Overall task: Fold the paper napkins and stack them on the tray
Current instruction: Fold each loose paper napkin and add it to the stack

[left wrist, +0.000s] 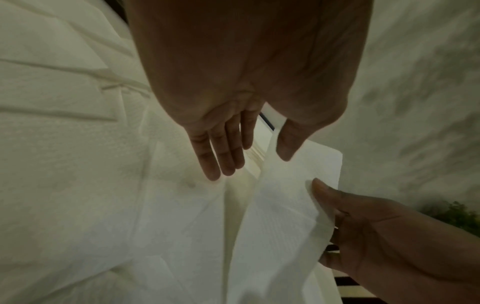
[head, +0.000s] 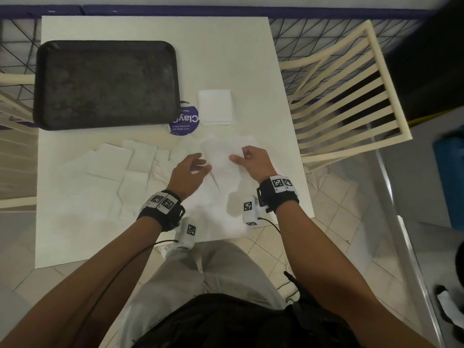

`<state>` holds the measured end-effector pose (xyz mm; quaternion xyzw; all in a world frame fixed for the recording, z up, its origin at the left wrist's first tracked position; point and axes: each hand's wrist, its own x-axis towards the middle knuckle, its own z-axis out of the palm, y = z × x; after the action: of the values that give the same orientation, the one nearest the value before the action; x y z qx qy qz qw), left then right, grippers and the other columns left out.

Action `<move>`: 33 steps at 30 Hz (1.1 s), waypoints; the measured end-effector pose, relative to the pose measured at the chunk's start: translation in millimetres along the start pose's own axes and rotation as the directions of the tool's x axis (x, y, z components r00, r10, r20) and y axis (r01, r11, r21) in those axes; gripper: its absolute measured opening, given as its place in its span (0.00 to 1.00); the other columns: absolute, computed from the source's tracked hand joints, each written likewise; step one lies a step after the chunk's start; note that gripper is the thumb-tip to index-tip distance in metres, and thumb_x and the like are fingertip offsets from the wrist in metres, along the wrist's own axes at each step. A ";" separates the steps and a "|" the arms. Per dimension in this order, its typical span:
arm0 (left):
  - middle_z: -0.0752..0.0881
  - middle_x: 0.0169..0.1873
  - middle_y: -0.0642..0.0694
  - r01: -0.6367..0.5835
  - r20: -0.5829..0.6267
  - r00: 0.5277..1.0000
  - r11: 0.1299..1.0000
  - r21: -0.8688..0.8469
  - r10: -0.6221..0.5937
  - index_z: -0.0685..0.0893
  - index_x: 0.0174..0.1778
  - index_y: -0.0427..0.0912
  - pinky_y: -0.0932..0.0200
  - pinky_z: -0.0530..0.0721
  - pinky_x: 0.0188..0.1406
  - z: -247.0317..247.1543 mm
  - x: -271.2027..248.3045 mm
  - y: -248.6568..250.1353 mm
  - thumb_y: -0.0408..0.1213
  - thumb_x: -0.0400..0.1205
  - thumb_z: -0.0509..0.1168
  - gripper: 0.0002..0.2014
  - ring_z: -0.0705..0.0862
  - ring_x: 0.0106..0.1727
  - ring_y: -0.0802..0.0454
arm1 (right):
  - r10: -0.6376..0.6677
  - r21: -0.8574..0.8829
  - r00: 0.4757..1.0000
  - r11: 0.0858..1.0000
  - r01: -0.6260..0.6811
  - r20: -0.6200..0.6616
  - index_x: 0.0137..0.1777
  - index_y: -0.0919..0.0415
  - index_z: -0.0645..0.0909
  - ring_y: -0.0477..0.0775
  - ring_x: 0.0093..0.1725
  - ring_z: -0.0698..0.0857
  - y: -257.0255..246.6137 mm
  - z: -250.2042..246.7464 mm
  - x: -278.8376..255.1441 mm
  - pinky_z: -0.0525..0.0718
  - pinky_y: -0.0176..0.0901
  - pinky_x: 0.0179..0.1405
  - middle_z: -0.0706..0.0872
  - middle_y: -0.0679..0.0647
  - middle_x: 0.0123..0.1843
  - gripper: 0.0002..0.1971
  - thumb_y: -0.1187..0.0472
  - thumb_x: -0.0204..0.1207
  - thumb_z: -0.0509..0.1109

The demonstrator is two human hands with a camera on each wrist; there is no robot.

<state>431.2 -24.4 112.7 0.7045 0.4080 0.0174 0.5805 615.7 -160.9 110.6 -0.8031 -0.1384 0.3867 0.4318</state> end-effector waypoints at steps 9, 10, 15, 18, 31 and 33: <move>0.92 0.43 0.44 -0.027 -0.049 0.999 0.988 -0.153 0.020 0.88 0.44 0.44 0.35 0.91 0.56 -15.1 1.1 0.5 0.42 0.83 0.75 0.07 0.91 0.46 0.43 | -0.027 0.132 0.996 0.991 0.016 0.083 0.46 0.57 0.84 0.48 0.40 0.85 -29.2 17.3 -9.8 0.79 0.44 0.41 0.88 0.47 0.38 0.14 0.50 0.72 0.82; 0.92 0.43 0.43 -0.027 -0.070 0.997 0.982 -0.186 0.014 0.88 0.44 0.43 0.34 0.91 0.54 -17.1 -0.4 0.6 0.39 0.84 0.74 0.05 0.91 0.44 0.42 | -0.021 0.136 0.995 0.991 0.007 0.100 0.48 0.58 0.84 0.50 0.42 0.86 -30.3 19.7 -11.2 0.82 0.47 0.42 0.90 0.52 0.41 0.14 0.50 0.72 0.82; 0.93 0.44 0.39 -0.016 -0.128 0.992 0.970 -0.243 -0.016 0.89 0.49 0.38 0.31 0.91 0.51 -29.5 -3.5 -4.8 0.37 0.85 0.72 0.06 0.91 0.45 0.39 | -0.023 0.002 0.983 1.000 0.023 0.182 0.48 0.55 0.80 0.49 0.37 0.79 -30.4 29.0 -16.1 0.82 0.44 0.39 0.72 0.40 0.25 0.09 0.58 0.76 0.79; 0.93 0.46 0.40 -0.007 -0.147 0.988 0.959 -0.284 -0.037 0.89 0.55 0.41 0.32 0.92 0.51 -36.2 -5.6 -6.6 0.39 0.87 0.69 0.07 0.92 0.50 0.35 | -0.057 -0.016 0.987 0.998 0.060 0.151 0.52 0.59 0.82 0.48 0.37 0.85 -30.6 34.2 -17.5 0.82 0.43 0.36 0.80 0.39 0.24 0.08 0.62 0.77 0.78; 0.92 0.53 0.33 0.050 -0.075 0.992 0.845 -0.533 -0.105 0.92 0.48 0.36 0.38 0.89 0.62 -51.0 -12.6 -9.6 0.22 0.82 0.69 0.08 0.90 0.53 0.37 | -0.060 0.209 0.988 0.978 0.029 0.143 0.45 0.62 0.87 0.55 0.37 0.79 -33.0 51.5 -19.7 0.77 0.44 0.32 0.85 0.56 0.36 0.09 0.75 0.75 0.68; 0.92 0.54 0.32 0.055 -0.068 0.992 0.850 -0.524 -0.106 0.92 0.48 0.35 0.39 0.89 0.62 -51.3 -13.4 -9.1 0.21 0.82 0.68 0.09 0.90 0.57 0.33 | -0.035 0.209 0.989 0.978 0.004 0.143 0.46 0.65 0.89 0.57 0.39 0.81 -33.5 52.3 -19.4 0.80 0.46 0.33 0.88 0.61 0.40 0.12 0.76 0.76 0.65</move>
<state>391.6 8.8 127.9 0.5018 0.4440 0.1362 0.7297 567.9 -121.3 130.0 -0.7217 -0.1363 0.4526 0.5057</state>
